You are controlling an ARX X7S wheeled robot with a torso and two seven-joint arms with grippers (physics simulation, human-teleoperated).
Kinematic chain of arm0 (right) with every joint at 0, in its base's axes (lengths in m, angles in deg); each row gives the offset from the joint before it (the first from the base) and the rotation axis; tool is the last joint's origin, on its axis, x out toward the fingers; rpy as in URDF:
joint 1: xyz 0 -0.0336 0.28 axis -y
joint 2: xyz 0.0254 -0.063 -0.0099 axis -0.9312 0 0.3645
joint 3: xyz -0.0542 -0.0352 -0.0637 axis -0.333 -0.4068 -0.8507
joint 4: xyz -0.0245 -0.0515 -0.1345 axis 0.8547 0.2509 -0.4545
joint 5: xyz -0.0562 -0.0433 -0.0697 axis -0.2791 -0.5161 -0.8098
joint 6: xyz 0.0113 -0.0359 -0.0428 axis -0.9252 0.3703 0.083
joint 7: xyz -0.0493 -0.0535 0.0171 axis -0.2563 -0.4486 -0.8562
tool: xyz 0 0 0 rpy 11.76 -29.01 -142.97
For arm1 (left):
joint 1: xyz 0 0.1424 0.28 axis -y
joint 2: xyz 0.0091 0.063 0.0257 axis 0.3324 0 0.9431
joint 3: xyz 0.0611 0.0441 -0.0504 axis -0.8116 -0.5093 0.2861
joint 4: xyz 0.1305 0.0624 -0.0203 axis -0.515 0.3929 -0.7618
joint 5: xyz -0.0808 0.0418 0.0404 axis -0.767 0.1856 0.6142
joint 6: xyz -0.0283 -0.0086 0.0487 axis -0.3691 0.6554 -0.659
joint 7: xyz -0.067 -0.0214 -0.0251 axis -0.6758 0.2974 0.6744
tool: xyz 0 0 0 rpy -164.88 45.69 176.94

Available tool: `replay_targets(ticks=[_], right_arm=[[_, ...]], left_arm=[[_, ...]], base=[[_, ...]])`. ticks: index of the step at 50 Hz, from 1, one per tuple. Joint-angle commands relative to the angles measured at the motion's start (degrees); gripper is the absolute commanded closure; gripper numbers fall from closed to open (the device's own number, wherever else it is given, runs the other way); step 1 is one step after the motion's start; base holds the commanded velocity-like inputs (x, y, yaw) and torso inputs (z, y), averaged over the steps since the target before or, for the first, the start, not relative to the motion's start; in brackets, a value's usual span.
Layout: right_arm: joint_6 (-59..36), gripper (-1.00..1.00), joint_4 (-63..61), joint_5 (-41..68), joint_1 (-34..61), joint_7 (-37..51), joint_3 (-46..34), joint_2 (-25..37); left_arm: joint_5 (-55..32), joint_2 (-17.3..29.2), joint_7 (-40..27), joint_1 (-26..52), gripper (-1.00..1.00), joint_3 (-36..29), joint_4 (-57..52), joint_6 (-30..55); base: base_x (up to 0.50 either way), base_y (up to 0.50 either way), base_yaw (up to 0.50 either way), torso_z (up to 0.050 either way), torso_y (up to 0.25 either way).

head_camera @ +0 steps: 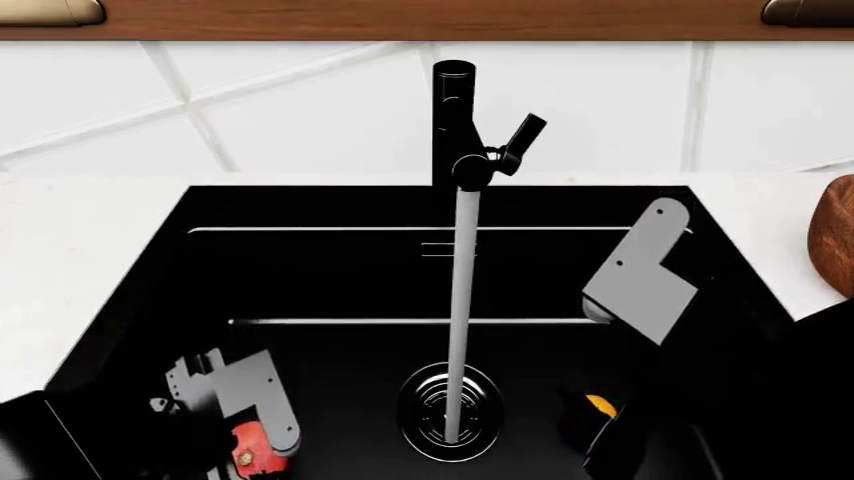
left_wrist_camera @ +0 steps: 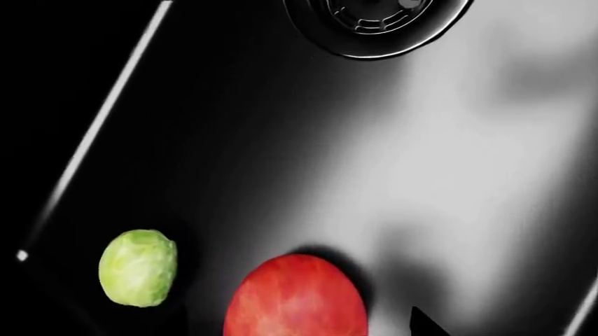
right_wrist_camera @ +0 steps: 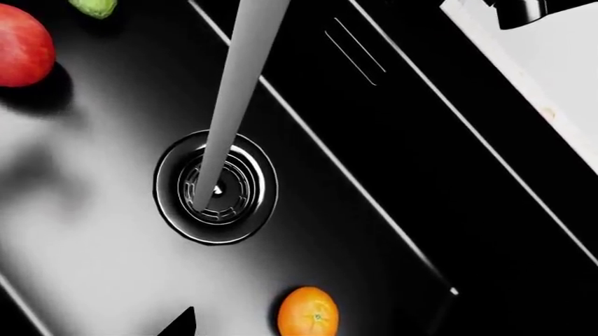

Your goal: Pick the pomegranates and oranges from the sink and place them in one bowl. Place the brussel sprout in the other bowl. Then turn off the sink faucet.

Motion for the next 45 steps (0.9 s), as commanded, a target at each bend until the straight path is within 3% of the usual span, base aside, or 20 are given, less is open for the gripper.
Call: replay_targets(ticks=[1,45], right_arm=[[0.6,-1.0,-0.1,-0.9,-0.5,-0.8,-0.2,0.1],[2.8,-1.0,-0.6,-3.5,-1.8,-2.8,-0.7,0.3]], left_arm=[[1.7,-1.1,-0.3,-0.4,-1.0,-1.7,2.6,-1.3],[6.6,-5.3,-1.2,-2.4,-1.0,-6.1,15.2,-6.9]], base=[[0.0,0.0,0.0,0.0,0.0],[0.0,0.0,0.0,0.0,0.0]])
